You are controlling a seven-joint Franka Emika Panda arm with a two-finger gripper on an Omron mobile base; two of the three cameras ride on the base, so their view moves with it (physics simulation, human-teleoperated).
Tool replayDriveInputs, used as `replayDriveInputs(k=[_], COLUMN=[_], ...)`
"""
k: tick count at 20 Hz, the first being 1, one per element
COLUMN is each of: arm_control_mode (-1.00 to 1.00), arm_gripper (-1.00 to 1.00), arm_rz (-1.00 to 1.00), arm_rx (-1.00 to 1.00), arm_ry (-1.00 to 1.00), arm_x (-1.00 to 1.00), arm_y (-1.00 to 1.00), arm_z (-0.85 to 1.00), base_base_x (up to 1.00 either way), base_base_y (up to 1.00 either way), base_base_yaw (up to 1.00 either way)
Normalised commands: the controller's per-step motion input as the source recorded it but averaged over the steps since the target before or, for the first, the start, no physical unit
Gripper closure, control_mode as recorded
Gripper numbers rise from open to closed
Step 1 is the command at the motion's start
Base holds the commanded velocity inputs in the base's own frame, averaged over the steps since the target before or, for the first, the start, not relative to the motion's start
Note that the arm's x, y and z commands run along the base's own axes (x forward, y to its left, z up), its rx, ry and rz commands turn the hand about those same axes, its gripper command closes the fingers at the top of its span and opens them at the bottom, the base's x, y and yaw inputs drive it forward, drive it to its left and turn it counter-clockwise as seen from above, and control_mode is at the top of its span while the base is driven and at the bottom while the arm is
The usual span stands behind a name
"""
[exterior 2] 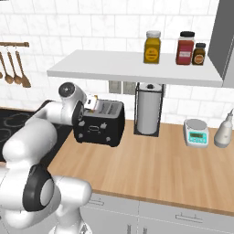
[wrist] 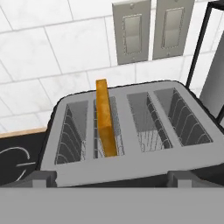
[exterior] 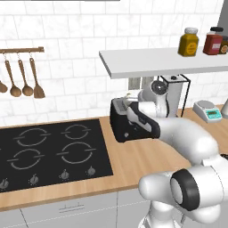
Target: Start the toaster. Once the lever pops up, take the bread to the plate on the dining counter.
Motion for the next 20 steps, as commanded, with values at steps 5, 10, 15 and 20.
replayDriveInputs(k=[5, 10, 15, 20], arm_control_mode=[-1.00, -1.00, -1.00, -1.00], arm_gripper=[-1.00, -1.00, -1.00, -1.00], arm_rz=[0.00, 0.00, 0.00, 0.00], arm_rx=[0.00, 0.00, 0.00, 0.00], arm_ry=[0.02, 0.02, 0.00, 0.00], arm_x=[0.23, 0.15, 0.06, 0.16], arm_y=[0.00, 0.00, 0.00, 0.00], arm_z=[-0.06, -0.09, -0.17, -0.15], base_base_x=[0.00, 0.00, 0.00, 0.00], base_base_y=[0.00, 0.00, 0.00, 0.00], base_base_yaw=[0.00, 0.00, 0.00, 0.00])
